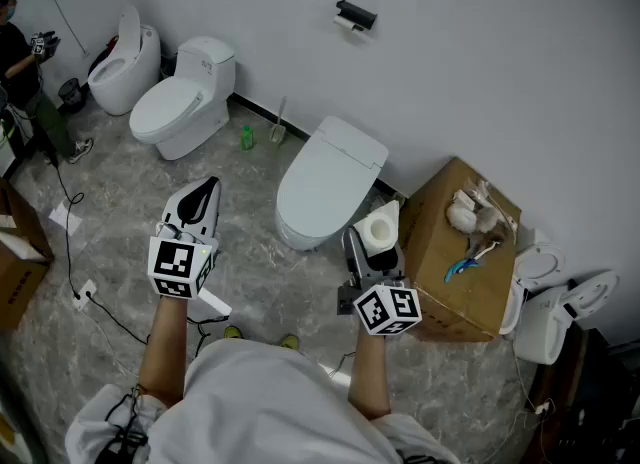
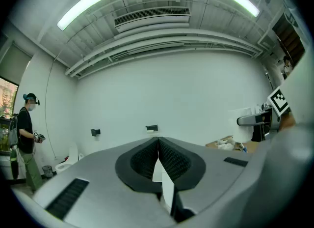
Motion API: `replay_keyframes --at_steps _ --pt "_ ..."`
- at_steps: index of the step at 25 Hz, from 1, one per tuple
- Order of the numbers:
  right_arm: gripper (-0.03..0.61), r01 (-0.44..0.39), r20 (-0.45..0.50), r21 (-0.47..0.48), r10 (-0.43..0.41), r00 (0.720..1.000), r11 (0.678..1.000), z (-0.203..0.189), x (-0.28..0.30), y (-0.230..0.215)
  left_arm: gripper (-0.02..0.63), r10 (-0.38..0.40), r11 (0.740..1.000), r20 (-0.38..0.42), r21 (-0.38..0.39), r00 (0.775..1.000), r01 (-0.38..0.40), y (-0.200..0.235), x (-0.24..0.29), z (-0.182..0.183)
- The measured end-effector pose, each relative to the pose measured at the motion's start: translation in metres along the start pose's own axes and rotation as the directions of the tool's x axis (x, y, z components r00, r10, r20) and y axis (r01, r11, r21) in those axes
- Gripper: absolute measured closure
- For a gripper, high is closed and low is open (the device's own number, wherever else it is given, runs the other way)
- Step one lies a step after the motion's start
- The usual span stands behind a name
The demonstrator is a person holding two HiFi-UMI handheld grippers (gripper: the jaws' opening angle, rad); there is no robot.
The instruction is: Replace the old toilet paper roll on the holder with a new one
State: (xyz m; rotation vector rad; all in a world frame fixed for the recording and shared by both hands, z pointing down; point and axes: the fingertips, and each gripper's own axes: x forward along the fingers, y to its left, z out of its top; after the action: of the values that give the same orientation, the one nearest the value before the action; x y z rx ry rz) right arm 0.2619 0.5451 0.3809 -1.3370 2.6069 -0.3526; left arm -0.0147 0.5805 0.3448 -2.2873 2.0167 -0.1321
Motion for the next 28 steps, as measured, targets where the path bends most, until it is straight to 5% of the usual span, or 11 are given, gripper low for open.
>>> replay_keyframes --at_steps 28 --pt "0.242 -0.027 0.018 0.022 0.027 0.999 0.999 0.000 -0.006 0.011 0.592 -0.004 1.000 0.003 -0.006 1.000 0.004 0.003 -0.008 -0.001"
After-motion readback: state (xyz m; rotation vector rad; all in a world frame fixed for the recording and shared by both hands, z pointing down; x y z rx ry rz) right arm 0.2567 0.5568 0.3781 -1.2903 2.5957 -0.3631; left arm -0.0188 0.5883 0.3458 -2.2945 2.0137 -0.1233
